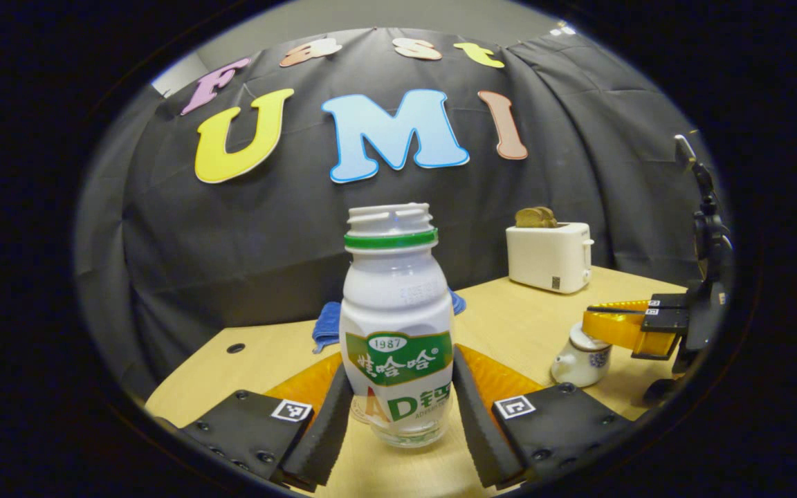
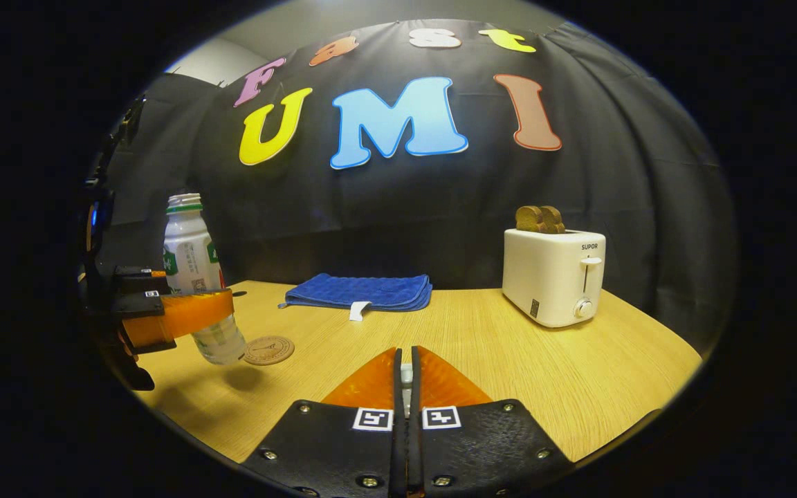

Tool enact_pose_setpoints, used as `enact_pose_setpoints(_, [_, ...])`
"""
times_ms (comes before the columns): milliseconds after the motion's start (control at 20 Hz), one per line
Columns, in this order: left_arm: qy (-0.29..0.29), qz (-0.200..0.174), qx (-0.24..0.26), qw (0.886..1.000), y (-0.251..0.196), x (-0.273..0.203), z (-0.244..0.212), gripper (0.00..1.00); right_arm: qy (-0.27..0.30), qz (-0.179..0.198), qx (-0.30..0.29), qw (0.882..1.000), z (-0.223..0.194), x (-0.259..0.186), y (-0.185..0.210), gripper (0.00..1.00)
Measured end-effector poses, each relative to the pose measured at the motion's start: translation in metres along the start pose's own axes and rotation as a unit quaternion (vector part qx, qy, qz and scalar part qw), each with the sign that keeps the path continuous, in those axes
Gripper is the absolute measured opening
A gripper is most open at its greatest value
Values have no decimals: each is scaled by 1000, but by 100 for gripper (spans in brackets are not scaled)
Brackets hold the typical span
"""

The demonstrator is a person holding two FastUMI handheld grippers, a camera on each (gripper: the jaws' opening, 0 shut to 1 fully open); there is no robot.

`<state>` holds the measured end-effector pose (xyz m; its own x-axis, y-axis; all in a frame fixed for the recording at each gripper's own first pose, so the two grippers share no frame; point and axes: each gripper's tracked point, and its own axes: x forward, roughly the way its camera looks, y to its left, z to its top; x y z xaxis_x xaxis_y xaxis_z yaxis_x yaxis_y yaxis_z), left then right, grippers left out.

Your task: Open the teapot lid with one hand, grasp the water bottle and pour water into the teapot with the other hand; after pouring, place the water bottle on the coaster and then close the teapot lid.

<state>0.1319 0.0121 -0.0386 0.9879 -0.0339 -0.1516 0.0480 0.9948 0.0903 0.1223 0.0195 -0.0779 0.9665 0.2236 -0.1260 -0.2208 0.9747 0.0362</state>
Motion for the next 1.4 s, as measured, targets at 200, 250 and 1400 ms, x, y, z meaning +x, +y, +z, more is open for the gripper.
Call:
enact_pose_setpoints(200, [0, 3, -8, 1000, 7, 2, 0, 86, 0, -3, -11, 1000, -3, 1, -1, 1])
enact_pose_setpoints(250, [0, 5, -10, 1000, 10, 4, 1, 86, 0, -2, -5, 1000, -3, 1, -1, 1])
enact_pose_setpoints(1400, [46, 23, -107, 993, 51, 95, -43, 85, -3, 0, 3, 1000, -3, 1, 0, 1])
